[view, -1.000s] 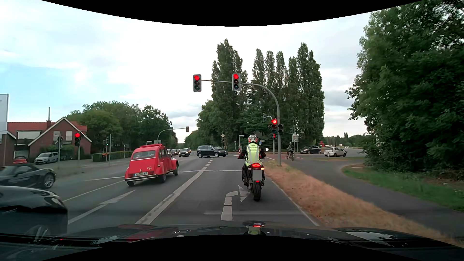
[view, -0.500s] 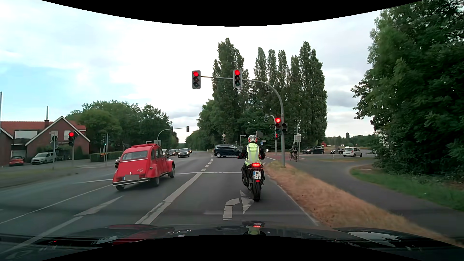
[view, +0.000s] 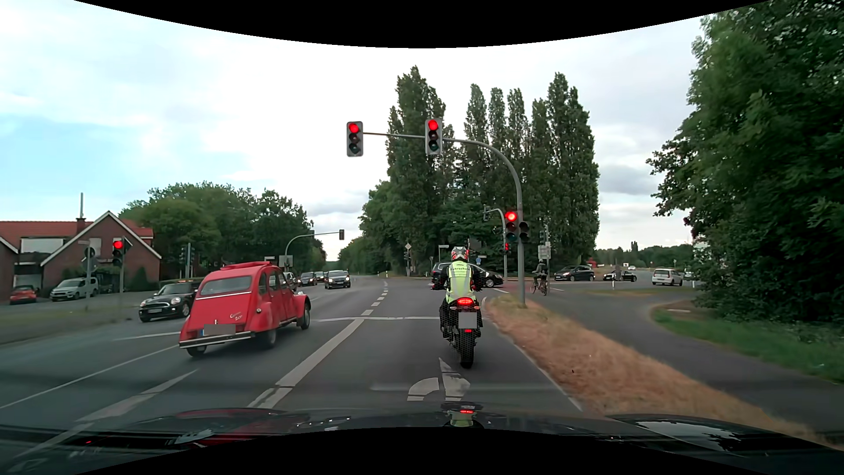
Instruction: Follow the waypoints while adhering to traffic rules and regulations
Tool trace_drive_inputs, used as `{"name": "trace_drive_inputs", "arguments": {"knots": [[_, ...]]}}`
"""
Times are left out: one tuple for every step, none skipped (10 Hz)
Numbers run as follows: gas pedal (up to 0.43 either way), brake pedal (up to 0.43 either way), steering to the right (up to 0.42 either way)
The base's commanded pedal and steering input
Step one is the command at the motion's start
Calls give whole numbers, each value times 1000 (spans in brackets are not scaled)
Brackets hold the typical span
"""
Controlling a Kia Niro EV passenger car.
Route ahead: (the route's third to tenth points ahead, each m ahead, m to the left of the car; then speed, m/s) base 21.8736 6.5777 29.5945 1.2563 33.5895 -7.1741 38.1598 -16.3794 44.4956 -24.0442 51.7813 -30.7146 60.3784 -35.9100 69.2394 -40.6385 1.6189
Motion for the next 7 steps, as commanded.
{"name": "trace_drive_inputs", "arguments": {"knots": [[0,91,-20],[0,91,-20],[0,91,-18],[0,91,-18],[0,91,-17],[0,91,-16],[0,91,-15]]}}
